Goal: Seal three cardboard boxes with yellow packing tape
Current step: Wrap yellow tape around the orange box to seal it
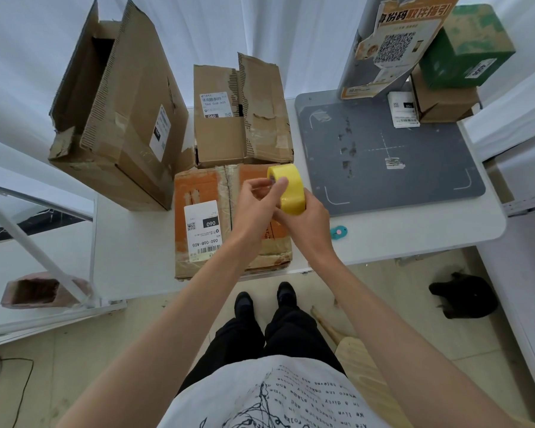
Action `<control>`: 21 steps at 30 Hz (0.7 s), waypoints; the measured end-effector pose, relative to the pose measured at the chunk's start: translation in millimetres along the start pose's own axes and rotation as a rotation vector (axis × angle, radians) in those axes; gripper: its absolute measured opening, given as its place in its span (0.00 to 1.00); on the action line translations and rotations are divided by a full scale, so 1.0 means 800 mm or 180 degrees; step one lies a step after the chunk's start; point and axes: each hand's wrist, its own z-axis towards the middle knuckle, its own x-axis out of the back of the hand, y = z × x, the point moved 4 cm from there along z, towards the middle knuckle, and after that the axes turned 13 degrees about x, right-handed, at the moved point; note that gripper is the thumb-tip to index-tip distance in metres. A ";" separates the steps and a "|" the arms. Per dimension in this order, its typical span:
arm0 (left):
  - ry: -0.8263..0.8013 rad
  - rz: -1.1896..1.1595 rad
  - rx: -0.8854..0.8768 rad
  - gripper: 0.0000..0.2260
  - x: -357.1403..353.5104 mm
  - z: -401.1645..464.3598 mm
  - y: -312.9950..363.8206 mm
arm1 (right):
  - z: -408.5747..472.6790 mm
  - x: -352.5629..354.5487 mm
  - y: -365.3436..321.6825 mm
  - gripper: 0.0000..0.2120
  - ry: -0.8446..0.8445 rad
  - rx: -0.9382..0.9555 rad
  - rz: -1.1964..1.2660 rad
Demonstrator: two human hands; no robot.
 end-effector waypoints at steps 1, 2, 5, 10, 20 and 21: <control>-0.0063 -0.0075 0.0060 0.15 -0.001 0.001 0.000 | -0.001 -0.002 -0.002 0.18 -0.0059 0.0023 0.0111; -0.0100 -0.0151 0.0081 0.13 -0.001 -0.001 0.001 | -0.003 -0.003 -0.004 0.17 -0.0101 0.0020 0.0196; -0.0222 -0.0171 0.0080 0.11 -0.001 -0.003 0.001 | -0.005 -0.005 0.000 0.14 -0.0194 -0.0059 0.0380; -0.0376 -0.0080 0.0002 0.10 0.000 -0.006 -0.003 | -0.008 -0.006 0.004 0.13 -0.0347 -0.0114 0.0520; -0.0549 -0.0011 -0.0018 0.09 0.005 -0.012 -0.001 | -0.004 -0.004 -0.002 0.13 -0.0357 -0.0023 0.0509; -0.0549 -0.0014 -0.0002 0.10 0.005 -0.011 -0.001 | -0.004 -0.004 -0.002 0.14 -0.0346 -0.0004 0.0496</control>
